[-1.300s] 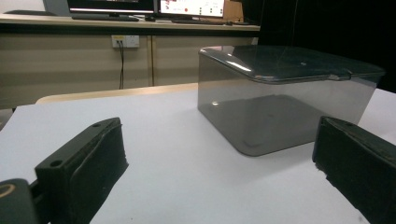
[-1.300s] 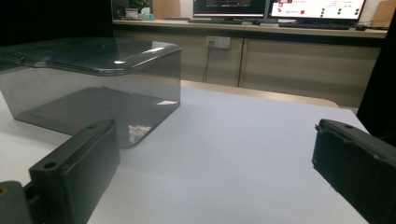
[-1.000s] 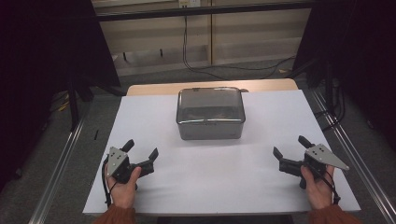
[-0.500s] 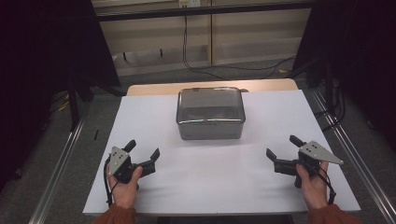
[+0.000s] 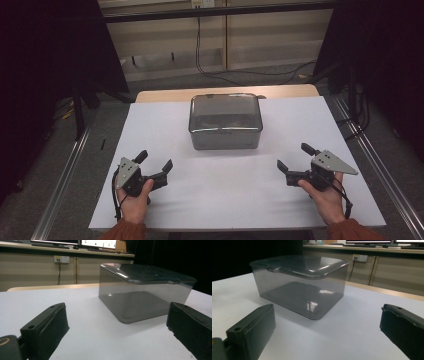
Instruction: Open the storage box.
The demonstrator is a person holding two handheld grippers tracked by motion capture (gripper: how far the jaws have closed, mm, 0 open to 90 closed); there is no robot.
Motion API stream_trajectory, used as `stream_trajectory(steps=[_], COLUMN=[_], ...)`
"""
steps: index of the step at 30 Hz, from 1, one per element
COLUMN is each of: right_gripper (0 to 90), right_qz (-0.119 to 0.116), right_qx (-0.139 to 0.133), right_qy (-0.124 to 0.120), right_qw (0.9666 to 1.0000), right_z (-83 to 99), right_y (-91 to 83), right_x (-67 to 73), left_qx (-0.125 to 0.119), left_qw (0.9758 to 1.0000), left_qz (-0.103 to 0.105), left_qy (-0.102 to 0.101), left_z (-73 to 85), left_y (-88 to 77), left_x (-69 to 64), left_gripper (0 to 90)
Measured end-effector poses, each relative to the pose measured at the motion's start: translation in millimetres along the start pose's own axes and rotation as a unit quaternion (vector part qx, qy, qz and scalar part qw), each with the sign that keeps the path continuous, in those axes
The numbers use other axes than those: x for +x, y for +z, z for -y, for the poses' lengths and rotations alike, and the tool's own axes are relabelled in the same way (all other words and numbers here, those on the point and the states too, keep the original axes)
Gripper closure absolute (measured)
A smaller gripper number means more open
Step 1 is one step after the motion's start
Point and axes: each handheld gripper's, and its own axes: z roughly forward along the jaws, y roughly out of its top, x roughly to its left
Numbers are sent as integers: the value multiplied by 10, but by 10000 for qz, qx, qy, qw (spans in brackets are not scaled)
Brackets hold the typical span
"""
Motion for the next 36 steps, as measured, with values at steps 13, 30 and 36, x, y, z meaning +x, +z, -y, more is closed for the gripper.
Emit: stream_trajectory(steps=[13,30,36], right_gripper=[10,24,21], right_qz=[-235,-493,-615], right_qx=[-75,-274,-291], right_qy=[-102,-139,-171], right_qw=[9996,9983,9975], right_z=[-77,-246,-308], right_y=[213,464,582], right_x=[134,272,361], left_qx=[-40,-10,-2], left_qw=[9999,10000,10000], left_qz=[-86,-54,-60], left_qy=[90,72,68], left_z=[-10,-7,-6], left_y=[-13,-3,-10], left_x=[9,-7,9], left_gripper=[33,32,32])
